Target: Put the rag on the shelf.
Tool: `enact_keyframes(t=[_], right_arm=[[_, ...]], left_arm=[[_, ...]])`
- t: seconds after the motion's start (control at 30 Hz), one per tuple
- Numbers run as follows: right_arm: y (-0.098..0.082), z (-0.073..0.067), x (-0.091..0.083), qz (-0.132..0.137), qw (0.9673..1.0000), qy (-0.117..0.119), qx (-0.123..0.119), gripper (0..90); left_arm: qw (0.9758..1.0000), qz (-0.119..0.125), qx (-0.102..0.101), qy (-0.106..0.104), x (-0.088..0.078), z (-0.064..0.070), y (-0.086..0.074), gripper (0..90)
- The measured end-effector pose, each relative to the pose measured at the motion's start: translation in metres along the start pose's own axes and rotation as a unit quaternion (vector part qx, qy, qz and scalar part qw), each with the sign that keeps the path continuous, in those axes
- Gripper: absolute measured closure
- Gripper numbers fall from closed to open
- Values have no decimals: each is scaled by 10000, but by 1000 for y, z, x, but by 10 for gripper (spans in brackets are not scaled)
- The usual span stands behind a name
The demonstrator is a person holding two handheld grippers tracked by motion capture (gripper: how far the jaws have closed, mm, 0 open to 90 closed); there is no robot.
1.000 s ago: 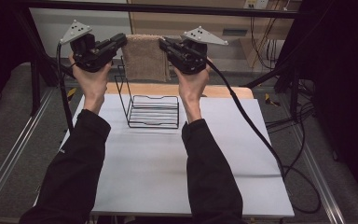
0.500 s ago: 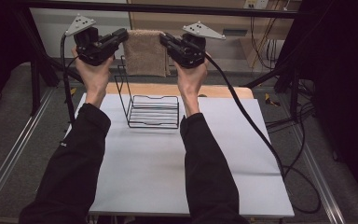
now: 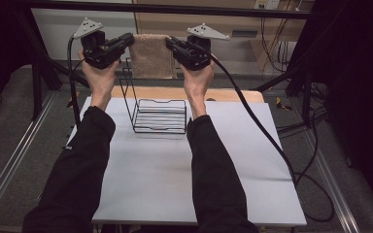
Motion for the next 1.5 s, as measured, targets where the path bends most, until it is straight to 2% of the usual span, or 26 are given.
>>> enact_keyframes(t=[0.27,0.6,1.37,1.5], right_arm=[[-17,-4,-2,-166,9999,41,-10,825],[-34,-6,-8,-215,9997,86,66,824],[-44,-13,-22,-408,9990,148,-81,820],[-45,-16,-25,-477,9985,187,-186,820]], left_arm=[[9999,-141,-4,-57,-4,-2,-15,849],[9995,-234,58,-189,-14,4,-28,848],[9988,-353,119,-327,-30,14,-43,847],[9985,-387,126,-363,-34,14,-46,846]])
Point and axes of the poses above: each handheld gripper's, and its own axes: x roughly forward along the jaws, y roughly out of its top, z roughly to its right, the point moved 2 cm from there along x, roughly forward along the jaws, and after that the axes turned 3 degrees about y, right-handed, at the moved point
